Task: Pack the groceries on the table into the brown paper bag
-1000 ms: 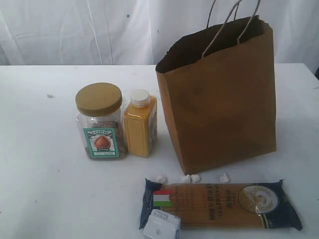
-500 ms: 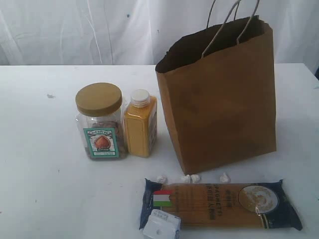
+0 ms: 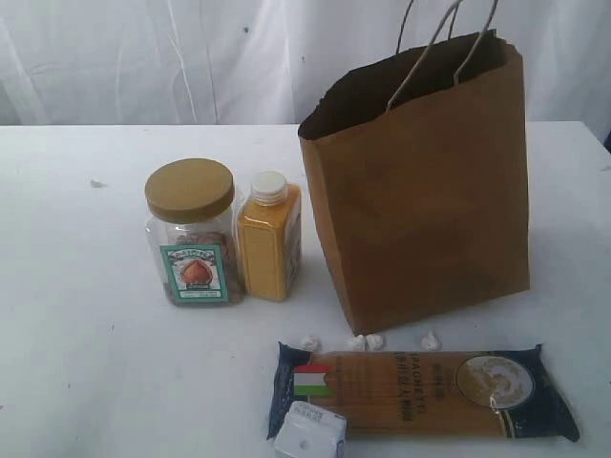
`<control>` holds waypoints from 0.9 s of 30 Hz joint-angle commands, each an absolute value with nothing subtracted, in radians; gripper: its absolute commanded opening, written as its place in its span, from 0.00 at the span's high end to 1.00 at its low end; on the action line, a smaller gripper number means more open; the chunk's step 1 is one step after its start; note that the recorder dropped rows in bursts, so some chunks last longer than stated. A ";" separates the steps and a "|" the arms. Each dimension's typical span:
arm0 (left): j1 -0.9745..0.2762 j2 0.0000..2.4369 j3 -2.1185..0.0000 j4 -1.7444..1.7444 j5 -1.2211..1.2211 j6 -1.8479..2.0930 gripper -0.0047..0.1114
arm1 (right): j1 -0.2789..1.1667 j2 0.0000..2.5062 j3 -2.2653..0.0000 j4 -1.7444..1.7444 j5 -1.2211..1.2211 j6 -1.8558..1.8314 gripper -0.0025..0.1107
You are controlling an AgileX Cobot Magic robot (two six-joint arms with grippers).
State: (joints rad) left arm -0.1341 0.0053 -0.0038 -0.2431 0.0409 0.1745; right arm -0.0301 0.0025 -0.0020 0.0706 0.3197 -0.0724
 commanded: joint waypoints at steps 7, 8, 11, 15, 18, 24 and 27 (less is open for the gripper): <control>-0.103 0.000 0.000 -0.095 0.054 0.560 0.96 | -0.027 0.000 0.000 0.071 0.313 -0.074 0.98; -0.103 0.000 0.000 -0.095 0.054 0.560 0.96 | -0.027 0.000 0.000 0.071 0.313 -0.074 0.98; -0.103 0.000 0.000 -0.095 0.054 0.560 0.96 | -0.027 0.000 0.000 0.071 0.313 -0.074 0.98; -0.103 0.000 0.000 -0.095 0.054 0.560 0.96 | -0.027 0.000 0.000 0.071 0.313 -0.074 0.98; -0.103 0.000 0.000 -0.095 0.054 0.558 0.96 | -0.027 0.000 0.000 0.071 0.313 -0.074 0.98; -0.103 0.000 0.000 -0.095 0.093 0.548 0.96 | -0.027 0.000 0.000 0.000 0.313 -0.138 0.98; -0.103 0.000 0.000 -0.100 0.244 0.531 0.96 | -0.027 0.000 0.000 -0.049 0.299 -0.189 0.98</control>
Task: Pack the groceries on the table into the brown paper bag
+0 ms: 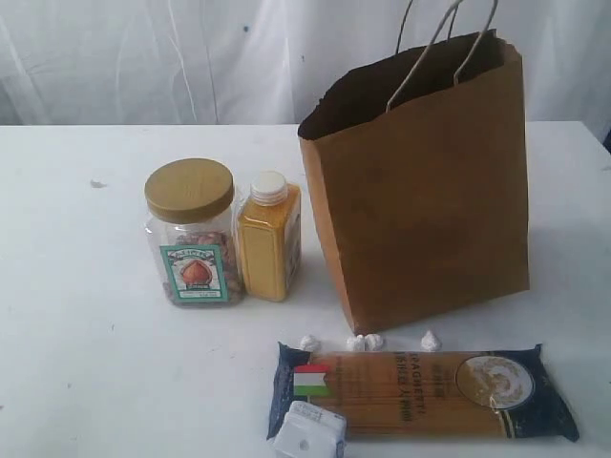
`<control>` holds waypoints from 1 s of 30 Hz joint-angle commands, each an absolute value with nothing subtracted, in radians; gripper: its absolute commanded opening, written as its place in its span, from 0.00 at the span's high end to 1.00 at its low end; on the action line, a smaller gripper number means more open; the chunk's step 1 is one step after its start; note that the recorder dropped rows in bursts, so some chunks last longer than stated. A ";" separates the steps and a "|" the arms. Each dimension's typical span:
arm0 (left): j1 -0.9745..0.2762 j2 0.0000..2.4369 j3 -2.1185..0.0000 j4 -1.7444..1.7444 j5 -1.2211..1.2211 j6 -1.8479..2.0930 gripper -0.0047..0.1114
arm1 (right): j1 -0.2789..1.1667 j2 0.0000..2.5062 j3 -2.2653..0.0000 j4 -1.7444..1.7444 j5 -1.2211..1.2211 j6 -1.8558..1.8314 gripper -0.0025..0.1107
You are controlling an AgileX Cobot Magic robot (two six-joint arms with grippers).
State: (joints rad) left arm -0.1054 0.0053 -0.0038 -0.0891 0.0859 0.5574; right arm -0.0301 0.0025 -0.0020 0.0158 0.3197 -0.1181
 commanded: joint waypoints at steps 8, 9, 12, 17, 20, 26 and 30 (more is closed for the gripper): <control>-0.103 0.000 0.000 -0.102 0.228 0.115 0.96 | -0.027 0.000 0.000 0.085 -0.087 0.090 0.98; -0.103 0.000 0.000 -0.102 0.228 0.115 0.96 | -0.027 0.000 0.000 0.149 -0.176 0.201 0.98; -0.103 0.000 0.000 -0.102 0.228 0.115 0.96 | -0.027 0.000 0.000 0.185 -0.539 0.515 0.98; -0.103 0.000 0.000 -0.102 0.228 0.115 0.96 | -0.027 0.000 -0.018 0.229 -0.852 0.746 0.98; -0.103 0.000 0.000 -0.102 0.228 0.115 0.96 | -0.027 0.000 -0.070 0.223 -0.818 0.769 0.98; -0.103 0.000 0.000 -0.102 0.228 0.115 0.96 | -0.027 0.000 -0.207 0.000 -0.213 0.631 0.98; -0.103 0.000 0.000 -0.102 0.228 0.115 0.96 | -0.027 0.072 -0.227 -0.183 0.118 0.395 0.98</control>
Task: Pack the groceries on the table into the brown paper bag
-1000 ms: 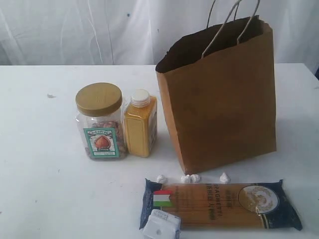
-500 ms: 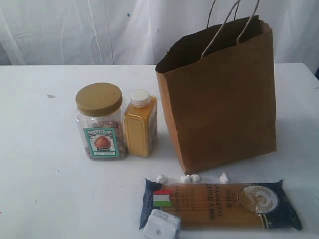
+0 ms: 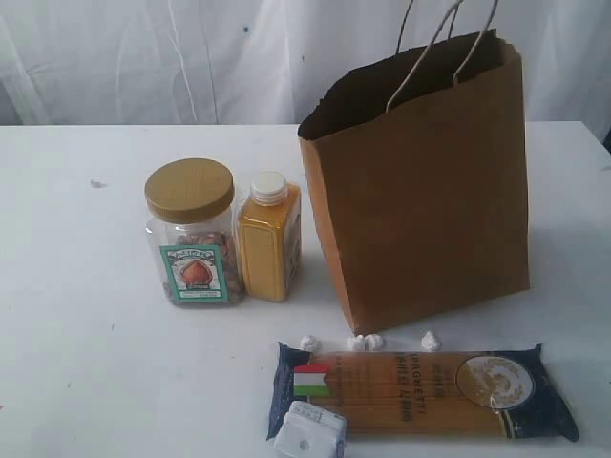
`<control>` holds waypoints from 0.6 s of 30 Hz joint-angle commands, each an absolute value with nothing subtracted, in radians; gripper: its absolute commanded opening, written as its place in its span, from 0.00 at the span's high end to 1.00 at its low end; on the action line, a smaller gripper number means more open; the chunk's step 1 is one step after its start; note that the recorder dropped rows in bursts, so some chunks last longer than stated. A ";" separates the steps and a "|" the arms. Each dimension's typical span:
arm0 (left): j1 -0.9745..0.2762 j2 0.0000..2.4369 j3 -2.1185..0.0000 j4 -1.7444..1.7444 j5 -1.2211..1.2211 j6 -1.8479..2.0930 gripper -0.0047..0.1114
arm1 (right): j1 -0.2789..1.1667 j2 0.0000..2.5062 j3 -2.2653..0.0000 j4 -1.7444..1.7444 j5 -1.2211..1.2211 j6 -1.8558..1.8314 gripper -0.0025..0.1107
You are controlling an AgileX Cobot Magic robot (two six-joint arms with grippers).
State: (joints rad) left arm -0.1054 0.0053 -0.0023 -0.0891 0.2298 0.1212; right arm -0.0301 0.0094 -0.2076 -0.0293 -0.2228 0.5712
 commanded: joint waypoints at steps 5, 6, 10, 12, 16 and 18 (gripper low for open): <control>-0.103 0.000 0.000 -0.102 0.226 0.115 0.96 | -0.016 0.302 -0.355 -0.151 0.470 0.308 0.98; -0.103 0.000 0.000 -0.102 0.226 0.115 0.96 | -0.010 0.363 -0.393 -0.119 0.547 0.230 0.98; -0.103 0.000 0.000 -0.102 0.226 0.115 0.96 | 0.010 0.597 -0.545 0.112 0.823 -0.168 0.98; -0.103 0.000 0.000 -0.102 0.226 0.115 0.96 | 0.033 0.671 -0.605 0.250 0.911 -0.269 0.98; -0.103 0.000 0.000 -0.102 0.226 0.115 0.96 | 0.103 0.743 -0.710 0.326 1.015 -0.327 0.98; -0.103 0.000 0.000 -0.102 0.226 0.115 0.96 | 0.148 0.750 -0.747 0.328 1.058 -0.327 0.98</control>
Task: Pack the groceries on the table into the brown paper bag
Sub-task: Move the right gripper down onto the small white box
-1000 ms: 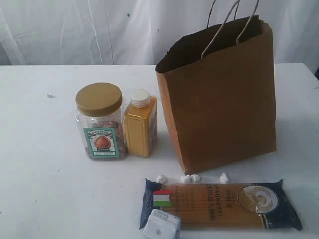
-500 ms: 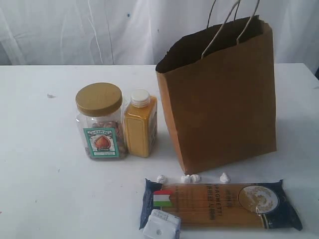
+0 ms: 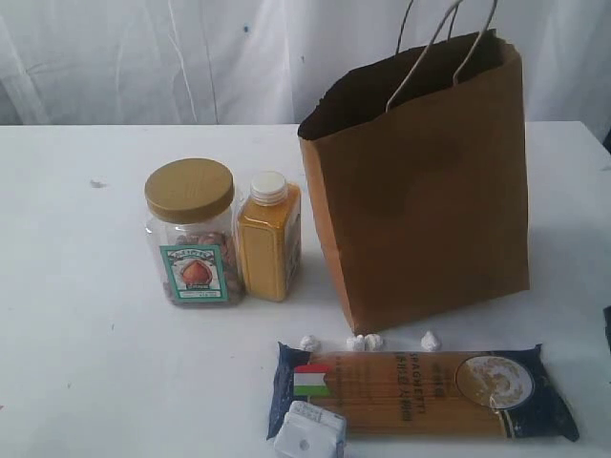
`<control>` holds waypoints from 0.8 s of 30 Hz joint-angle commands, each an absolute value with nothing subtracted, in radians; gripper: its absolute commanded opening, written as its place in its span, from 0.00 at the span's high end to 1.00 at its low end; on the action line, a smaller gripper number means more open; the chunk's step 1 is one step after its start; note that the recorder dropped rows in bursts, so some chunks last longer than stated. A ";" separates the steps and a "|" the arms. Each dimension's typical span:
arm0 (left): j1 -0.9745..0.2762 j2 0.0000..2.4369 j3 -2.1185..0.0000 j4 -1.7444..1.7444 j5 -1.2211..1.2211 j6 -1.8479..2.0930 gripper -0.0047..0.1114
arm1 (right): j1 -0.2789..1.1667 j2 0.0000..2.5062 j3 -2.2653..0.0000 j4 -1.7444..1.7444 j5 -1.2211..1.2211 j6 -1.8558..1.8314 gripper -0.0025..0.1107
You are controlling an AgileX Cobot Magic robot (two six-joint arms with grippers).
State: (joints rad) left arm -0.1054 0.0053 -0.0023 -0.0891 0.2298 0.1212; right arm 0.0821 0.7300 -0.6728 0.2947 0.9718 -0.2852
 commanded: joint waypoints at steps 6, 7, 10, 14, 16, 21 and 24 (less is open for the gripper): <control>-0.103 0.000 0.000 -0.102 0.226 0.142 0.96 | 0.315 0.760 -0.806 0.403 1.194 -0.329 0.98; -0.103 0.000 0.000 -0.102 0.226 0.148 0.96 | 0.344 0.771 -0.806 0.401 1.213 -0.329 0.98; -0.103 0.000 0.000 -0.102 0.226 0.174 0.96 | 0.426 0.845 -0.806 0.375 1.221 -0.306 0.98; -0.103 0.000 0.000 -0.102 0.226 0.184 0.96 | 0.590 0.980 -0.807 0.360 1.221 -0.284 0.98; -0.103 0.000 0.000 -0.102 0.226 0.184 0.96 | 0.670 1.042 -0.813 0.353 1.221 -0.284 0.98; -0.103 0.000 0.000 -0.102 0.226 0.184 0.96 | 0.808 1.180 -0.853 0.332 1.033 -0.350 0.98; -0.103 0.000 0.000 -0.102 0.226 0.184 0.96 | 0.834 1.236 -0.869 0.332 0.926 -0.459 0.98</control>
